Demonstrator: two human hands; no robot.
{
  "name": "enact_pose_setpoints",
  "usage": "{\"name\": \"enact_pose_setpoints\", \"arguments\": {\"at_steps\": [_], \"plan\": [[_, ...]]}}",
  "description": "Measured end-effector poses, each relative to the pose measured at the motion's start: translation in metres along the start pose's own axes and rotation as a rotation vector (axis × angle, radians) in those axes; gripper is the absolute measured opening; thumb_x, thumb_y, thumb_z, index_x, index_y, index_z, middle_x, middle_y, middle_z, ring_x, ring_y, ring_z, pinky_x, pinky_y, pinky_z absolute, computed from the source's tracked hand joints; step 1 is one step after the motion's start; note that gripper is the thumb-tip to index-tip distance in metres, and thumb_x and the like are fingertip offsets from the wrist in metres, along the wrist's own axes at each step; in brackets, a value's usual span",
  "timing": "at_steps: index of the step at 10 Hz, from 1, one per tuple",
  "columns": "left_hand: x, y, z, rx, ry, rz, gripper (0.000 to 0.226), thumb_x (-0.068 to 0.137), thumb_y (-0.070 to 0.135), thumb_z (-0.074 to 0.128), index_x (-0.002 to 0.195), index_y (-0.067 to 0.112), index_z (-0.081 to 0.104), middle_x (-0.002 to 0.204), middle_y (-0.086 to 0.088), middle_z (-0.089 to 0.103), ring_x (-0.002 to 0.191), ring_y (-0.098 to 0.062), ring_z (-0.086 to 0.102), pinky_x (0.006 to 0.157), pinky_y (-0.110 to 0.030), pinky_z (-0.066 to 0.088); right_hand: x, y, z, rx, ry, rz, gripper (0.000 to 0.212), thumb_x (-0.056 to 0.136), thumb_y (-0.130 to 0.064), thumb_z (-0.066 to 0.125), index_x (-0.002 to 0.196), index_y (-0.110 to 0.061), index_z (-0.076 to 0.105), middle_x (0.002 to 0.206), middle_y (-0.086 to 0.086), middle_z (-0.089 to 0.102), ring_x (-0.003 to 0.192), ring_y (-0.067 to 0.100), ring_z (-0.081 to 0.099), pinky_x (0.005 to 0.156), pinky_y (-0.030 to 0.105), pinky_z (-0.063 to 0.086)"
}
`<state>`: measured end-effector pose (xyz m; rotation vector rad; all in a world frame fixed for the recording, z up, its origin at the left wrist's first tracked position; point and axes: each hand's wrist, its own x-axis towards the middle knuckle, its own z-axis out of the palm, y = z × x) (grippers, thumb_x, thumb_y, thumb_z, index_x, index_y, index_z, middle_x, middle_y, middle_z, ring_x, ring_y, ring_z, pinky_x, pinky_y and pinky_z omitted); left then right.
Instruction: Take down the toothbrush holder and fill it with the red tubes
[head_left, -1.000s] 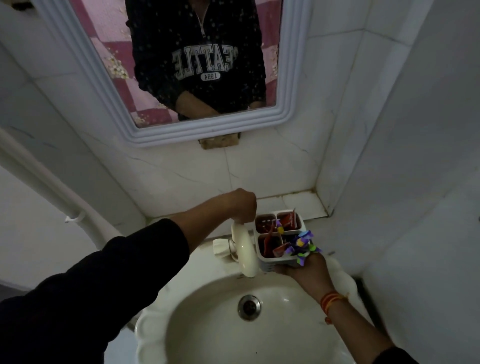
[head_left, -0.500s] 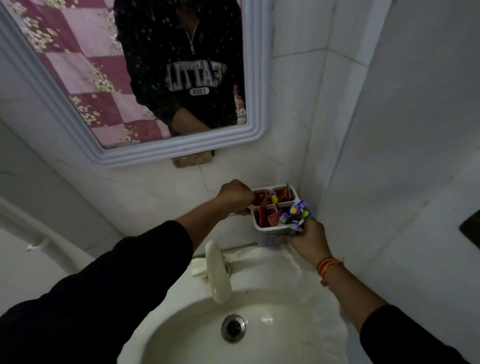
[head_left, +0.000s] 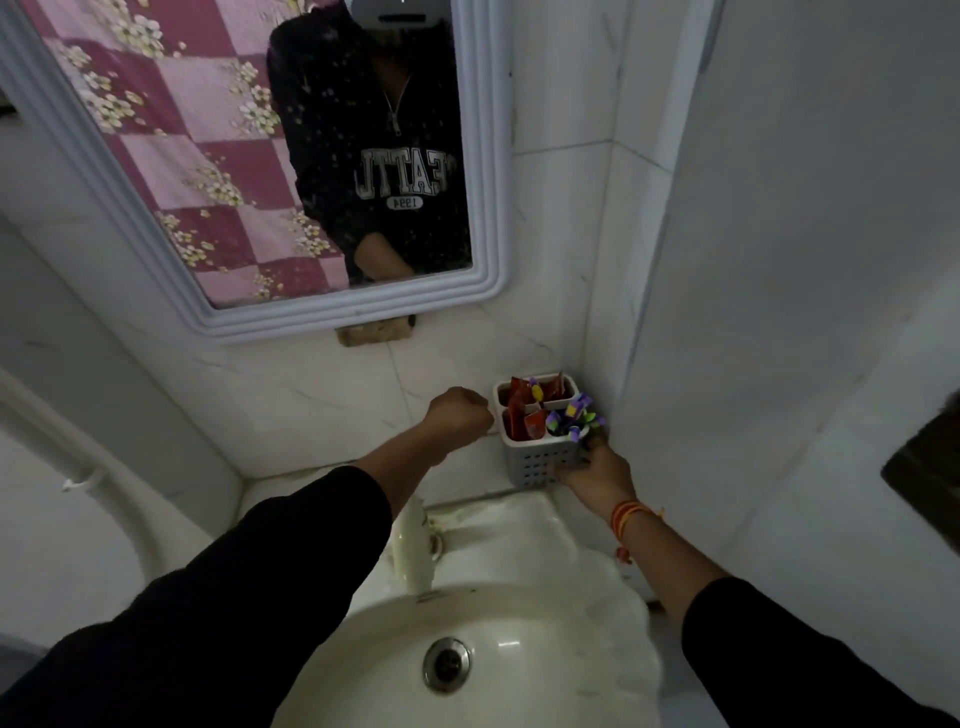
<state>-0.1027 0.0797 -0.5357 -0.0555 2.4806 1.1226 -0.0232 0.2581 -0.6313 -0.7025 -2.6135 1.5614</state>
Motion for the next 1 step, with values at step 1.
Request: {"name": "enact_pose_setpoints", "arguments": {"at_steps": [1], "plan": [[-0.0227,-0.0080,-0.0182,0.091,0.040,0.089,0.048,0.087,0.013,0.060,0.134,0.009,0.064,0.133,-0.012,0.065,0.118,-0.028,0.064,0.097,-0.030,0.054,-0.0273,-0.0141,-0.0018,-0.003,0.036,0.042,0.046,0.079,-0.023,0.077,0.122,-0.012,0.066,0.121,0.012,0.071,0.113,0.030,0.064,0.097,0.031,0.049]]}}
